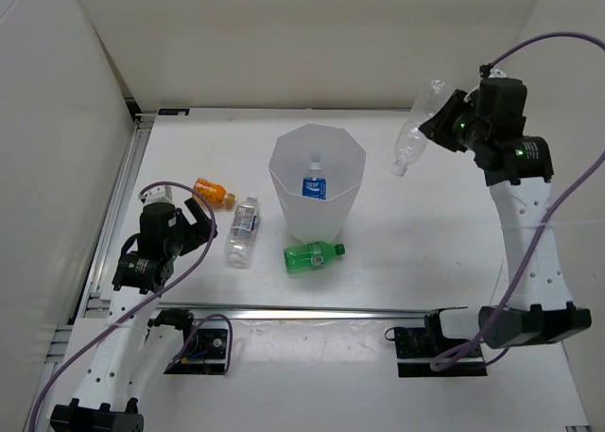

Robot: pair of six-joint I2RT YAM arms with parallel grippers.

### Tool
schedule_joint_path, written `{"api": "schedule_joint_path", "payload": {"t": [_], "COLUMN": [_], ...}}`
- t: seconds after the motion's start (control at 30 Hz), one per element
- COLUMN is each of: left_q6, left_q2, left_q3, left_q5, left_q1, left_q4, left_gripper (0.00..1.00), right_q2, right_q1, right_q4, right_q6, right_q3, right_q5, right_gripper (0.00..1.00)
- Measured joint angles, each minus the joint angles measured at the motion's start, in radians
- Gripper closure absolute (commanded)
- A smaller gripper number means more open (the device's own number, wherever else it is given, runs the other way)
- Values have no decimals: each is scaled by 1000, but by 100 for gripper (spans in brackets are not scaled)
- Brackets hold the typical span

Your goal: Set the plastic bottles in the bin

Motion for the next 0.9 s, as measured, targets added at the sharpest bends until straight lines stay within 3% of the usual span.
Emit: {"api": "schedule_joint_path", "payload": {"t": [0.23,0.43,0.57,0.67,0.73,0.9], "left_q6": [0,0,0,0,0,0], "left_q2": [1,10,9,11,14,34], "left_q3": [0,0,0,0,0,0], "left_q5": [0,0,0,0,0,0], "left_q1": [0,0,0,0,0,0], "left_q4": [0,0,0,0,0,1], "left_gripper": [0,0,0,0,0,0], "right_q2": [-74,7,116,181,209,161], "right_q1": [127,316,451,532,570,617], "right_q4": [17,63,89,102,105,114], "right_q6": [16,23,0,-27,-38,-63], "right_q3": [127,190,231,238,235,154], "right_q5": [-8,47,125,197,239,340], "right_gripper": [100,96,77,41,0,0]}}
